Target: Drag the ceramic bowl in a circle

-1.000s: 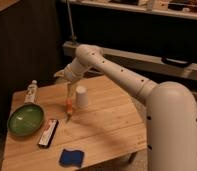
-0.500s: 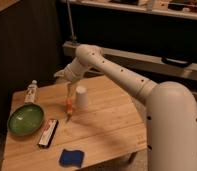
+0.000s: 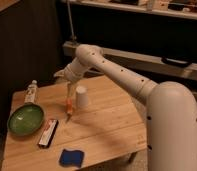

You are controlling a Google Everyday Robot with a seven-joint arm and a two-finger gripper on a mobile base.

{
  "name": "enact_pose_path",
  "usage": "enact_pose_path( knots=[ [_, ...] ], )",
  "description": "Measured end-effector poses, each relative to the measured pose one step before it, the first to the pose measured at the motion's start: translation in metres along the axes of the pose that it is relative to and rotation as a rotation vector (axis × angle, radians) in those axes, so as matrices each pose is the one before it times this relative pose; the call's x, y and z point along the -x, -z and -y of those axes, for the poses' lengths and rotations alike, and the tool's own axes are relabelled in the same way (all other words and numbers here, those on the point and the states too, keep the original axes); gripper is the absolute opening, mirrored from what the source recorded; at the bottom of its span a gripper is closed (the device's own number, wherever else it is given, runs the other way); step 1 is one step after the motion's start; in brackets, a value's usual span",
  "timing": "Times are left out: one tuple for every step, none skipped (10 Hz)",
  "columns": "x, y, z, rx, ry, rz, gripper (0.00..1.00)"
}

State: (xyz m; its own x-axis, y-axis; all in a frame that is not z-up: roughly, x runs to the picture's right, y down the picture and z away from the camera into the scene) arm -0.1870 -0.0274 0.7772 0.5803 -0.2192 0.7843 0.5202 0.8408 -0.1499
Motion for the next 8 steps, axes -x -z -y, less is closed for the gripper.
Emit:
enact_pose_path(
  knots=[
    [-0.00222, 0.00205, 0.00021, -0.02159, 0.01415, 0.00654, 0.80],
    [-0.00521, 0.00553, 0.00073, -0.03226, 0.02612, -0.00467, 0.80],
    [0.00208, 0.00323, 0.00303, -0.02043, 0.05992, -0.00688, 0.80],
    [0.00666, 0.00585, 0.00797, -0.01810, 0.10639, -0.00705, 0.80],
    [0.00302, 0.00408, 0.00432, -0.00871, 0.07015, -0.00852, 0.80],
    [0.00450, 0.00579, 0.00616, -0.01156, 0.06617, -0.00868, 0.80],
    [0.00347, 0.00164, 0.00391, -0.00275, 0.05018, -0.00775, 0.80],
    [0.00240, 0.00057, 0.00382, 0.00749, 0.02666, -0.00335, 0.80]
  ],
)
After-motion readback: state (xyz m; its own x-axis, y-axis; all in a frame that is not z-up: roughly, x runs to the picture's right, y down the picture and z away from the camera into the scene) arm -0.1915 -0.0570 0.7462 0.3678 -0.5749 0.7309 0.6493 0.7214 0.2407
